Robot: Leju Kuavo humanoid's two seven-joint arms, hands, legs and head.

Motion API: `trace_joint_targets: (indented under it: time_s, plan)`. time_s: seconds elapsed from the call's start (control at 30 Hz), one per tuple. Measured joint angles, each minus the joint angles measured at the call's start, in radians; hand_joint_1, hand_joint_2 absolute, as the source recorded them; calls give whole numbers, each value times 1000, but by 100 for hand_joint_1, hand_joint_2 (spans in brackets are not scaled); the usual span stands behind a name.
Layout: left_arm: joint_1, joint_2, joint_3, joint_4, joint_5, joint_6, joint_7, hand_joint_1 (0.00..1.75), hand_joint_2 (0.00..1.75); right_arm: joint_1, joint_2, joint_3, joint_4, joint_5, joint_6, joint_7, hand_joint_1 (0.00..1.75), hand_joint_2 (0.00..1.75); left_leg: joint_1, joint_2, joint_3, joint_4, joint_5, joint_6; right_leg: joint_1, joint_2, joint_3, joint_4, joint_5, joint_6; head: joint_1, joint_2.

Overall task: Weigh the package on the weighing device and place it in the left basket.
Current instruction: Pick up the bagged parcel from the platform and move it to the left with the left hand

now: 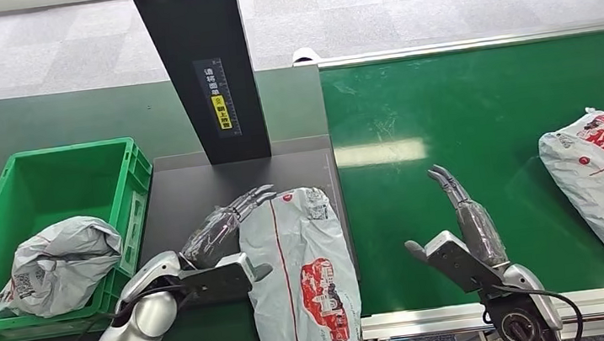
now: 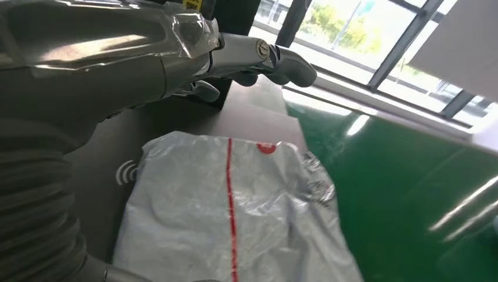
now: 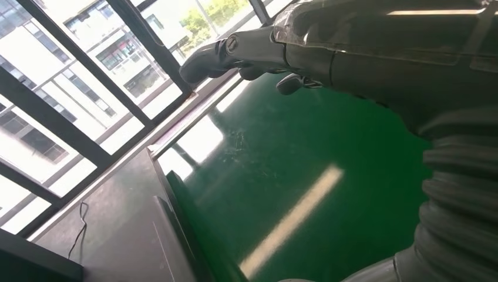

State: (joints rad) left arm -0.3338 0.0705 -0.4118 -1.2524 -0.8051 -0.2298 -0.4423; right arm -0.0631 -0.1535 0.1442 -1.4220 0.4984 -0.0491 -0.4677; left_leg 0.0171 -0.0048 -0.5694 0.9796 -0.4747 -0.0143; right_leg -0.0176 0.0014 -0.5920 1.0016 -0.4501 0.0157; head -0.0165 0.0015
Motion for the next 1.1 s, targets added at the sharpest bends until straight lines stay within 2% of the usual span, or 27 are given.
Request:
trace_joint_targets:
  time_s: [0.23,0.47,0.6,1.1]
  plan:
    - [-4,13,-67,113,-137,-15,131,0,175,-70,2,16,35,1,17,0,0,175,0,0,0,0,0,0,0,0,0,0,0,0,0,0]
    - [-8,3,-110,196,-181,-4,196,0,175,-79,3,25,58,4,13,5,0,175,0,-1,1,0,0,0,0,-1,2,0,0,0,0,0]
    - [-13,-11,-122,222,-196,-4,221,175,175,-69,6,27,58,12,8,12,0,175,0,-2,4,0,0,0,0,-2,7,0,-1,1,0,0]
    - [-41,-47,-125,256,-191,-22,244,175,175,-68,20,32,61,30,10,27,0,175,0,-7,18,-1,0,1,-1,-7,24,-1,-3,2,0,0]
